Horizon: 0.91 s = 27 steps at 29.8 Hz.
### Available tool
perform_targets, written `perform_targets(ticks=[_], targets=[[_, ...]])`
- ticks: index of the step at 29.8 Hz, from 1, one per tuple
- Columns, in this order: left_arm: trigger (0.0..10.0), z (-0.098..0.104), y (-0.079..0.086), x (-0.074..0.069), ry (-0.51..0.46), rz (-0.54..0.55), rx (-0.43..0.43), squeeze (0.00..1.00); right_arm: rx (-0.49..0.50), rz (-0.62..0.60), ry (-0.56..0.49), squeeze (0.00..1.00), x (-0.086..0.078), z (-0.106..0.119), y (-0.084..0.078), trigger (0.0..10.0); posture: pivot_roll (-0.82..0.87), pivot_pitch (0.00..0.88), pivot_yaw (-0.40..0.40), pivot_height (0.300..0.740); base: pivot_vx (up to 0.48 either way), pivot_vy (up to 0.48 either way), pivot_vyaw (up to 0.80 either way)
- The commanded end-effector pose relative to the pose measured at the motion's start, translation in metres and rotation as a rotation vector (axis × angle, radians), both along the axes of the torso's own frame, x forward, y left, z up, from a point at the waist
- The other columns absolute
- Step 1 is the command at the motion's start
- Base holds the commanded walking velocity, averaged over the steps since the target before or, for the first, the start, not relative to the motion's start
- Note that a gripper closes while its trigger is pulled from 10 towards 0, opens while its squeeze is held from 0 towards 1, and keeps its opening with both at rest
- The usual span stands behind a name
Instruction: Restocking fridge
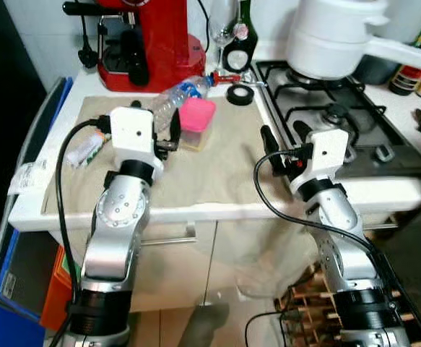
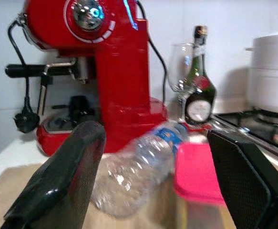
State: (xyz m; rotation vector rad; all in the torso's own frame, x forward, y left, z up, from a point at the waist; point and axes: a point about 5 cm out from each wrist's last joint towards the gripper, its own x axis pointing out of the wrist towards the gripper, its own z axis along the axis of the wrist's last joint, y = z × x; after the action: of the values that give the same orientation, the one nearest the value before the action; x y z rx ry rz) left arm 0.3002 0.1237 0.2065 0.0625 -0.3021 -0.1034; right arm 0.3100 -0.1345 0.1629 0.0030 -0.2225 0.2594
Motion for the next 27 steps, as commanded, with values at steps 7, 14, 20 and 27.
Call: perform_targets(ticks=[7, 14, 20, 27], targets=[[10.0, 0.006, -0.003, 0.001, -0.023, 0.021, -0.009, 0.00, -0.008, 0.017, 0.002, 0.00, 0.000, -0.002, 0.002, 10.0, -0.03, 0.000, -0.033, 0.740, 0.000, 0.000, 0.00], [10.0, 0.004, -0.004, 0.003, -0.004, 0.026, -0.014, 0.00, -0.009, 0.020, 0.006, 0.00, 0.000, -0.004, 0.002, 10.0, -0.03, 0.000, -0.035, 0.740, 0.000, 0.000, 0.00], [10.0, -0.006, 0.002, 0.015, 0.122, 0.041, 0.033, 0.00, -0.010, 0.024, 0.007, 0.00, -0.001, -0.004, 0.002, 10.0, -0.02, 0.000, -0.037, 0.740, 0.000, 0.000, 0.00], [10.0, 0.015, 0.020, 0.034, 0.136, 0.048, 0.087, 0.00, -0.014, 0.026, 0.014, 0.00, -0.002, -0.006, 0.000, 10.0, -0.03, 0.000, -0.036, 0.740, 0.000, 0.000, 0.00]])
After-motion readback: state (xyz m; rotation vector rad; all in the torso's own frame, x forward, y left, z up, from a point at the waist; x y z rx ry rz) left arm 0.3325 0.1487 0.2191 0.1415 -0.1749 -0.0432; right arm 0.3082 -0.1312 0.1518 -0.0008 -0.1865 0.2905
